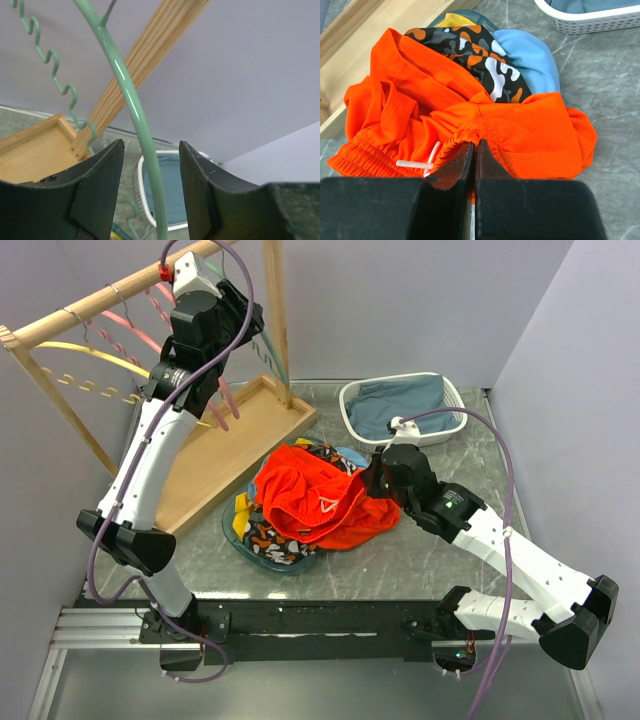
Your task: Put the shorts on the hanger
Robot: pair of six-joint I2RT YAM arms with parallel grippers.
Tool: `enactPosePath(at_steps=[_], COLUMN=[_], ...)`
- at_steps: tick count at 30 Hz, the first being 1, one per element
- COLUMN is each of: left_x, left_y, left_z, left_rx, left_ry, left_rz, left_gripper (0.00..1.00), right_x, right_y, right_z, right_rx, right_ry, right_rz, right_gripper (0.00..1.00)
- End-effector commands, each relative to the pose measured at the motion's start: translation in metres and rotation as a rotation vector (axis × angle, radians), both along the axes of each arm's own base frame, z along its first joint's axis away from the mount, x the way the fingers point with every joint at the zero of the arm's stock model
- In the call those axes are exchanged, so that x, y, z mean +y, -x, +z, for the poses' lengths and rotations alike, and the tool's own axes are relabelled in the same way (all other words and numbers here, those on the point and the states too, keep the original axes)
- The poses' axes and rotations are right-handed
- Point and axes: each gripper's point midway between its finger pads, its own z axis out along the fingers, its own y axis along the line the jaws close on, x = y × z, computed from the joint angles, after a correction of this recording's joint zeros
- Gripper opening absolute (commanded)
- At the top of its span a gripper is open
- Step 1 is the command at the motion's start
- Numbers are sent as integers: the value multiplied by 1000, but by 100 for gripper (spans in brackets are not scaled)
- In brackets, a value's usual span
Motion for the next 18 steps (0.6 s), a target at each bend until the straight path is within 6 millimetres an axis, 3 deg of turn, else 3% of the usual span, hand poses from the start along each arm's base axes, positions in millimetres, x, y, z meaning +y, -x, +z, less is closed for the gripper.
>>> enactPosePath(at_steps=[1,15,18], left_x=[-6,-13,-16], left_y=[-15,-35,-36], left_z=[13,19,20], left_rx=[-66,-116,-124], left_ry=[70,172,185], left_rz=[-32,-41,-58], left_gripper=[51,39,28], right_x=[5,0,-2], right_y=[-6,-5,-4], right_z=[14,18,20], right_rx=[-36,-46,-49], right_ry=[-45,-39,-40], right_rz=[-4,-13,-17], right_gripper=[0,0,0])
